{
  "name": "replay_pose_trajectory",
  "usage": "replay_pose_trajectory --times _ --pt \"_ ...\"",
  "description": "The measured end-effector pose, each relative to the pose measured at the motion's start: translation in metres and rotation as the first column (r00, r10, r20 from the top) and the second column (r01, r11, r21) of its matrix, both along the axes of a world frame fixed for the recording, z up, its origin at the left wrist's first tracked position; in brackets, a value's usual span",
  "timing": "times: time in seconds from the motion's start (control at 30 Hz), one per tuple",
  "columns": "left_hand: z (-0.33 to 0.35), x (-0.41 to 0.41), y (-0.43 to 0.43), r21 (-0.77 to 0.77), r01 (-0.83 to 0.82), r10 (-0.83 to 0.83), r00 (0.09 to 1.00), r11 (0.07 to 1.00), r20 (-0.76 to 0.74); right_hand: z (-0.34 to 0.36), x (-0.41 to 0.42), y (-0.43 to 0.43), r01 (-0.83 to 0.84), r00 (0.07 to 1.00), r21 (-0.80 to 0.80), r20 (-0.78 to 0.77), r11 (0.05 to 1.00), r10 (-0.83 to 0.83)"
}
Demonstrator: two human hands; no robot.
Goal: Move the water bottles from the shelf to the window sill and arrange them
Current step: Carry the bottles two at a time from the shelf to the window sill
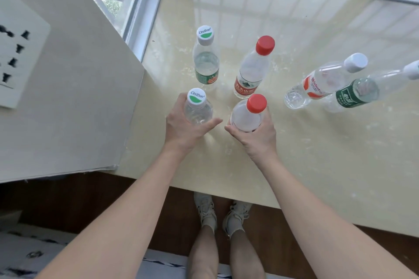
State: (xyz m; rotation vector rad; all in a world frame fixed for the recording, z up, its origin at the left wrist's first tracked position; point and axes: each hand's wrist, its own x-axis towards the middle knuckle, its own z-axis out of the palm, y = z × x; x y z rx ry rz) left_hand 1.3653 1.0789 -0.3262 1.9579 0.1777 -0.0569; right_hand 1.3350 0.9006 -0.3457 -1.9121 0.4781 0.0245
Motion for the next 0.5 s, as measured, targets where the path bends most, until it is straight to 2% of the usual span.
replay_pose_trajectory --times 0.2,0.33,0.5 --pt "-0.010 0.001 0.022 0.153 0.173 -0.174 0.985 0.973 -0.003 -0.004 -0.003 -0.001 0.001 1.000 -0.062 -0.020 0.998 -0.002" --pt "-0.012 0.004 0.026 0.226 0.195 -0.205 0.979 0.954 0.021 -0.002 -0.004 0.001 0.001 1.000 -0.086 -0.015 0.996 -0.003" --pt "-0.015 0.004 0.026 0.230 0.212 -0.221 0.975 0.950 0.010 0.000 -0.008 0.003 0.009 1.000 -0.081 -0.019 0.997 -0.010"
